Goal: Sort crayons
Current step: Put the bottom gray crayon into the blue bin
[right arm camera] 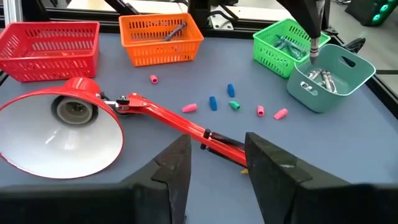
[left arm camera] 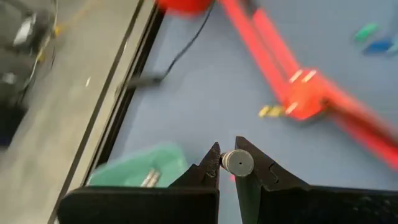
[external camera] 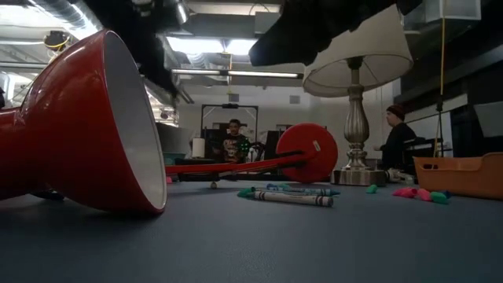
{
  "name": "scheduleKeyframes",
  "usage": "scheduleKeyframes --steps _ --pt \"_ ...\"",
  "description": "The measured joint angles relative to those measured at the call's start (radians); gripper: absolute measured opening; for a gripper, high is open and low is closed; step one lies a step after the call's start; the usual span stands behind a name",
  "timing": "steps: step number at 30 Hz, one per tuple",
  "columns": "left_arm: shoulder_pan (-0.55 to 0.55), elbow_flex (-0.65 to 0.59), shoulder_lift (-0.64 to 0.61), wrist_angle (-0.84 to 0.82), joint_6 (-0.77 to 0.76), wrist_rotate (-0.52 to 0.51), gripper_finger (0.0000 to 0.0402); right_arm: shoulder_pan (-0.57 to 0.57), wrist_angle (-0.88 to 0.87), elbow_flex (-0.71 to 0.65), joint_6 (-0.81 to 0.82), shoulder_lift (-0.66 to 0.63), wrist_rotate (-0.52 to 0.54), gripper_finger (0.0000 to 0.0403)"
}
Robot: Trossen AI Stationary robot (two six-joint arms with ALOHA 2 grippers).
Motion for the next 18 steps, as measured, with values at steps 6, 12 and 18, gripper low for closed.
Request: scheduleKeyframes --steps 6,12,18 --pt "0.169 0.000 0.000 -0.148 0.007 0.000 0.0010 0.000 0.000 0.000 0.001 0.000 0.000 0.0150" --pt "0.340 0.000 0.000 -0.155 0.057 0.051 0.0010 0.000 0.000 0.000 0.002 0.000 0.000 0.0150" --pt "0.466 0.000 0.039 -0.102 0.084 0.204 0.0010 0.000 0.001 0.000 0.002 0.005 0.000 0.0150"
